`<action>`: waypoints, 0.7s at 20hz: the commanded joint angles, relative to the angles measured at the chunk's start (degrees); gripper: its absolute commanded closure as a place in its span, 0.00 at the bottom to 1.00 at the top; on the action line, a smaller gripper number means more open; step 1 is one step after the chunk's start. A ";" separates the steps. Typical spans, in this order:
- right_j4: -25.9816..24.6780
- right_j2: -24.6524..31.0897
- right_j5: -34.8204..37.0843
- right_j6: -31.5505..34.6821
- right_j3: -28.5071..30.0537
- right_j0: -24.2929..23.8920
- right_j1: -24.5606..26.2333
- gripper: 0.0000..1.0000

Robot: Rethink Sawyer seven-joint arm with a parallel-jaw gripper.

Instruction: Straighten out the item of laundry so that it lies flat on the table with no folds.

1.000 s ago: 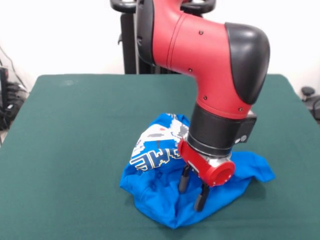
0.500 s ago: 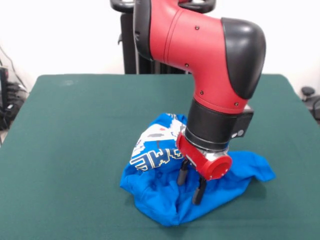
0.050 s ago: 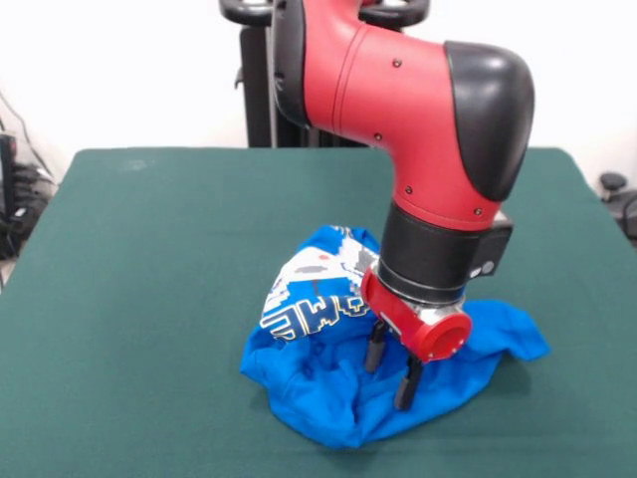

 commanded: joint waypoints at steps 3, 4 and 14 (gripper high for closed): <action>-1.14 8.57 0.01 5.34 4.30 0.72 2.65 0.00; -1.23 8.47 0.06 5.36 4.19 0.71 2.81 0.00; -1.82 8.04 -0.54 5.41 6.13 1.01 2.21 0.00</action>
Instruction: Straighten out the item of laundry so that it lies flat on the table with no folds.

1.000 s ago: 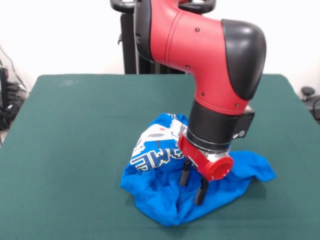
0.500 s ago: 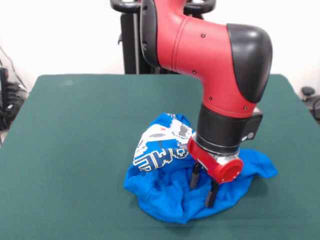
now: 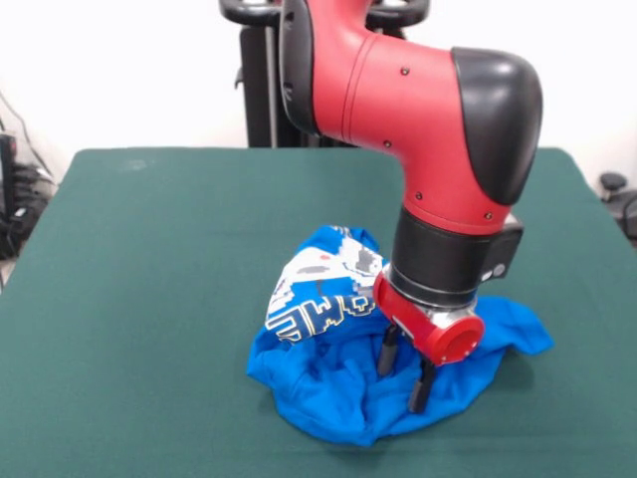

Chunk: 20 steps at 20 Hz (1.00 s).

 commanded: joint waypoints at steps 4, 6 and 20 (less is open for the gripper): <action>-2.46 7.79 -0.32 4.02 8.14 0.38 -0.15 0.00; -2.91 8.09 -0.33 3.12 9.18 0.08 -1.55 0.00; -3.07 9.28 0.64 1.49 10.27 -0.88 -4.62 0.00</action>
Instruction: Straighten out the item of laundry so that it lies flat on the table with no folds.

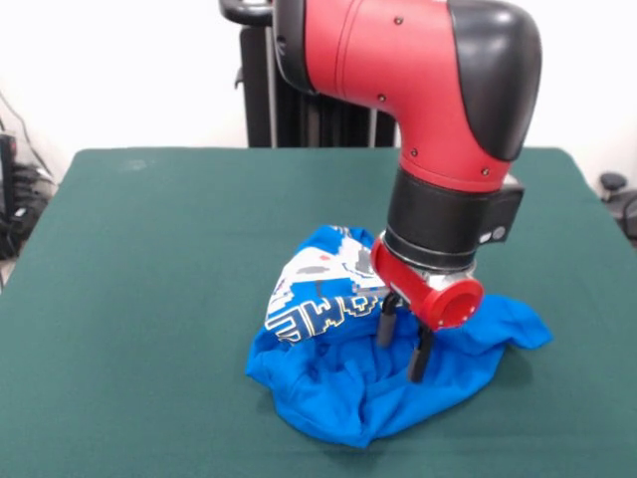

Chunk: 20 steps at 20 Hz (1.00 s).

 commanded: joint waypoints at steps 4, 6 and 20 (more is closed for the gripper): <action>-3.14 9.69 0.02 1.32 5.54 -1.05 0.12 0.00; -3.18 9.16 0.50 1.72 5.10 -0.73 0.43 0.00; -4.31 3.83 -0.06 4.09 0.59 1.16 7.33 0.00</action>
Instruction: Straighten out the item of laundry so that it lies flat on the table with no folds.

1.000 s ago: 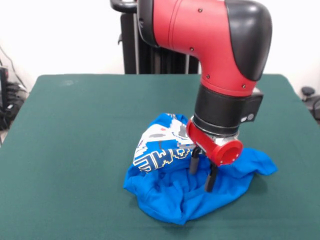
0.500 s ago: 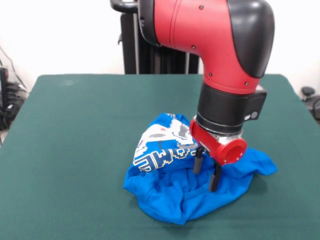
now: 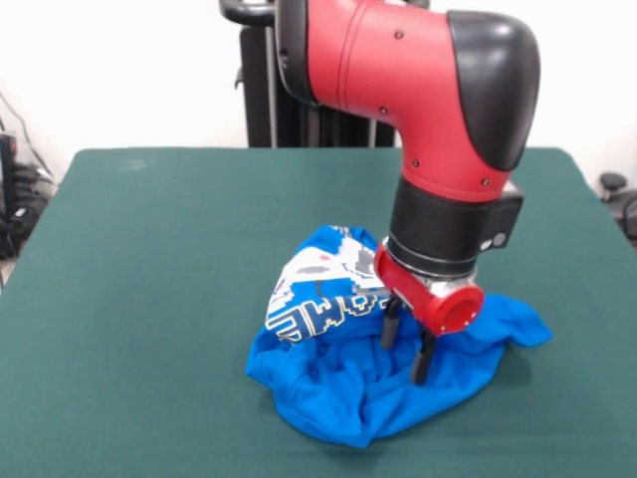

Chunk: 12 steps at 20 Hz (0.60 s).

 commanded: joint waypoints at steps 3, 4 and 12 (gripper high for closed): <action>-4.11 4.46 -2.02 2.94 0.59 0.36 6.17 0.00; -4.27 4.84 -2.40 2.97 0.35 0.25 6.23 0.00; -4.42 6.10 -3.67 4.34 -0.66 -0.17 6.35 0.00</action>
